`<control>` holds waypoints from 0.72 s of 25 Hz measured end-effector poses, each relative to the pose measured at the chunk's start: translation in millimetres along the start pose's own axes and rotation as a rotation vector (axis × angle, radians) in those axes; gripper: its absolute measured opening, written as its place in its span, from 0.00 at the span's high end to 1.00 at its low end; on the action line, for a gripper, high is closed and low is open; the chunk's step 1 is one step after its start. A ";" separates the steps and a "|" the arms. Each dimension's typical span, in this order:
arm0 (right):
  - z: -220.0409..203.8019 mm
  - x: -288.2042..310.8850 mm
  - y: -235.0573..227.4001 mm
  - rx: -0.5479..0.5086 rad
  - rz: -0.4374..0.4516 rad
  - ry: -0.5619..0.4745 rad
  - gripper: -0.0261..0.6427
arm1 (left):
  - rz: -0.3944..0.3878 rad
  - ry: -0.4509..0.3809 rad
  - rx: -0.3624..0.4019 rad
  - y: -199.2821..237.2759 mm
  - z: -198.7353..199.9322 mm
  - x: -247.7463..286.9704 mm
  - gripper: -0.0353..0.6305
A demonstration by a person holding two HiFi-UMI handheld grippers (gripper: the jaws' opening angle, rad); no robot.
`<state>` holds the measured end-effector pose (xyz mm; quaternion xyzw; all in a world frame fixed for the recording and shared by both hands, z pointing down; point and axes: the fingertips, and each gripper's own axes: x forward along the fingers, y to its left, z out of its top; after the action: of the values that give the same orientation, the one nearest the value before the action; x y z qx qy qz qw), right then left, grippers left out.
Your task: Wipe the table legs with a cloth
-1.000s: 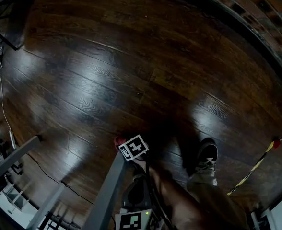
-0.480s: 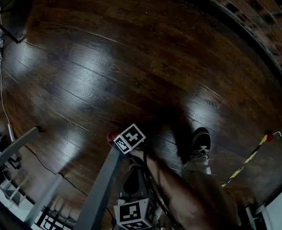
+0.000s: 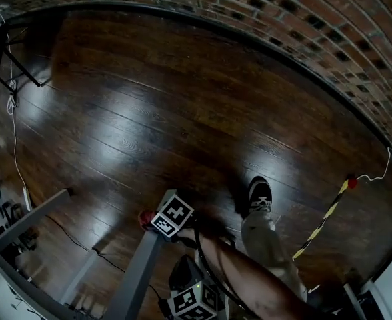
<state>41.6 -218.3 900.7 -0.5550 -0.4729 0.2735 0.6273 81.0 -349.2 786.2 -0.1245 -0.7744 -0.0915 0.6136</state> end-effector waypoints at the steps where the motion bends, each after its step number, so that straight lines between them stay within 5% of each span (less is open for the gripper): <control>1: 3.7 -5.5 16.4 -0.017 0.001 0.003 0.84 | -0.012 -0.013 -0.008 -4.2 1.2 -14.2 0.95; 8: 13.8 -33.4 140.6 -0.084 0.048 0.006 0.84 | -0.063 -0.039 -0.022 -11.3 -9.4 -101.5 0.95; 18: 19.2 -83.3 255.9 -0.111 0.145 -0.026 0.84 | -0.112 -0.053 -0.055 1.6 -25.6 -190.7 0.95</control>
<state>37.3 -222.2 631.0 -0.6181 -0.4540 0.2987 0.5681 146.4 -370.6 606.5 -0.1002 -0.7934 -0.1436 0.5830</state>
